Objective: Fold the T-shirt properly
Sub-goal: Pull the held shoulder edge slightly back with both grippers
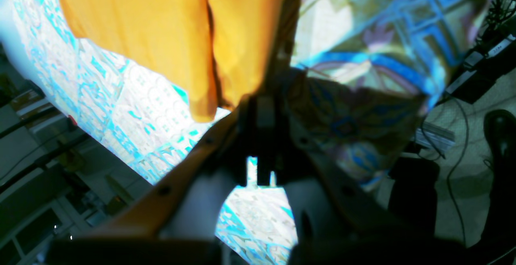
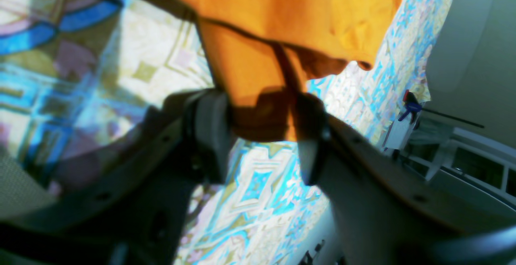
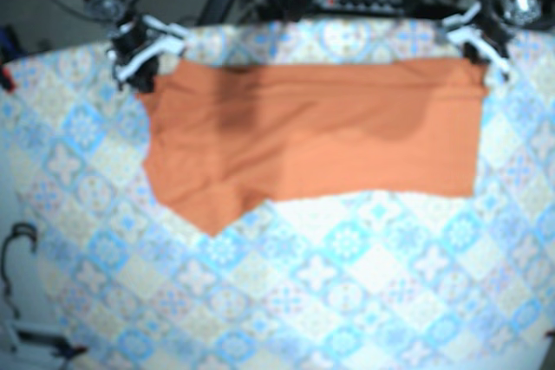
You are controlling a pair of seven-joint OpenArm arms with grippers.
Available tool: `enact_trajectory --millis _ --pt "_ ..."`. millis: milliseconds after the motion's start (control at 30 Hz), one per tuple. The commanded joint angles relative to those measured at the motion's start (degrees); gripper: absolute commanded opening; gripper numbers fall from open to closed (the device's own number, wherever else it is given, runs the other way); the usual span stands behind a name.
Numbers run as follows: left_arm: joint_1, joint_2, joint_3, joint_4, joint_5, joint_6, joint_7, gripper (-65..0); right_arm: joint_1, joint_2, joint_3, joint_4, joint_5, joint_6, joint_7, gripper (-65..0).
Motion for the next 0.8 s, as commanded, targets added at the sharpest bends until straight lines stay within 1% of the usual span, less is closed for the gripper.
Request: enact_trajectory --millis 0,133,167,233,300,400,767 --pt "0.3 -1.2 -0.4 0.4 0.1 0.8 0.3 -65.0 -0.4 0.5 0.2 0.4 -0.2 0.4 -0.1 -44.8" --pt "0.3 -1.2 -0.3 0.4 0.1 0.8 0.3 -65.0 -0.4 0.4 0.2 -0.1 -0.2 0.5 -0.1 -55.6" --pt "0.3 -1.2 -0.3 0.4 0.1 0.8 0.3 -65.0 -0.4 0.0 0.2 -0.4 -0.3 0.5 -0.2 -57.9" --pt "0.3 -1.2 -0.3 0.4 0.1 0.8 0.3 -65.0 -0.4 -1.0 0.2 -1.1 -0.8 0.5 -0.2 -61.6" --pt "0.3 -1.2 -0.3 0.4 0.1 0.8 0.3 -65.0 -0.4 -1.3 0.2 -1.6 -3.0 0.5 -0.2 -64.8" --pt "0.3 -1.2 -0.3 0.4 0.1 0.8 0.3 -65.0 -0.4 -2.2 0.2 -2.0 -5.0 0.5 -0.2 -65.0" --pt "0.4 -1.2 -0.2 0.4 0.1 0.8 0.0 -65.0 -0.8 -2.0 0.5 -1.5 -5.0 0.5 0.1 -65.0"
